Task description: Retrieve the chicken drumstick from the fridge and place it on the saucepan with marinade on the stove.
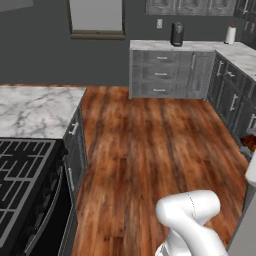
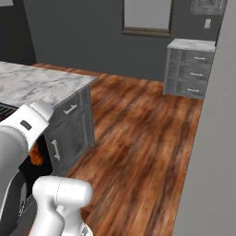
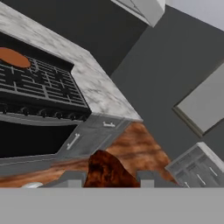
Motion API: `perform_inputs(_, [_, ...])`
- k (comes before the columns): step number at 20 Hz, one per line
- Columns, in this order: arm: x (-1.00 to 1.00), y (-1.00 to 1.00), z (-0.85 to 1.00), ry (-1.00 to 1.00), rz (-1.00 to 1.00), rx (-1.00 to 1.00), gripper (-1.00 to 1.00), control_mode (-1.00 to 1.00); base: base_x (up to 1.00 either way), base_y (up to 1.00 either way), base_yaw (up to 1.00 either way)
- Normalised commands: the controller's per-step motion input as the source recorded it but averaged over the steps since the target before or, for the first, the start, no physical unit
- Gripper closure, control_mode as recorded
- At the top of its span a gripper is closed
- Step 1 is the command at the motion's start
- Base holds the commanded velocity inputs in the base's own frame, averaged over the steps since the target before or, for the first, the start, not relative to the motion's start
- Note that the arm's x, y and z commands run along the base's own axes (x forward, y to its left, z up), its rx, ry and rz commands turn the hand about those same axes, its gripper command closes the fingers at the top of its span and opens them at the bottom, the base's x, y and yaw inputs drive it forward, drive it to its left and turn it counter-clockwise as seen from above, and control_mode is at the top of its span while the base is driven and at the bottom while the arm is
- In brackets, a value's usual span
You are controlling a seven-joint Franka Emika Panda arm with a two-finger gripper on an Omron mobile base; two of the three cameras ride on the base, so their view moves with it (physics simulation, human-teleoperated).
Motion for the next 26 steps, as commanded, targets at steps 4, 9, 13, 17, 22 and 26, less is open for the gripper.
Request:
perform_inputs(4, [0.0, 0.0, 0.0, 0.0, 0.0, 0.0, 1.0, 1.0, 0.0, 0.0, 0.0])
perform_inputs(9, [0.0, 0.0, 0.0, 0.0, 0.0, 0.0, 1.0, 1.0, 0.0, 0.0, 0.0])
perform_inputs(13, [0.0, 0.0, 0.0, 0.0, 0.0, 0.0, 1.0, 1.0, 0.0, 0.0, 0.0])
perform_inputs(17, [0.0, 0.0, 0.0, 0.0, 0.0, 0.0, 1.0, 1.0, 0.0, 0.0, 0.0])
perform_inputs(22, [0.0, 0.0, 0.0, 0.0, 0.0, 0.0, 1.0, 1.0, -0.15, 0.0, 0.0])
perform_inputs(26, [0.0, 0.0, 0.0, 0.0, 0.0, 0.0, 1.0, 1.0, -0.62, 0.0, 0.0])
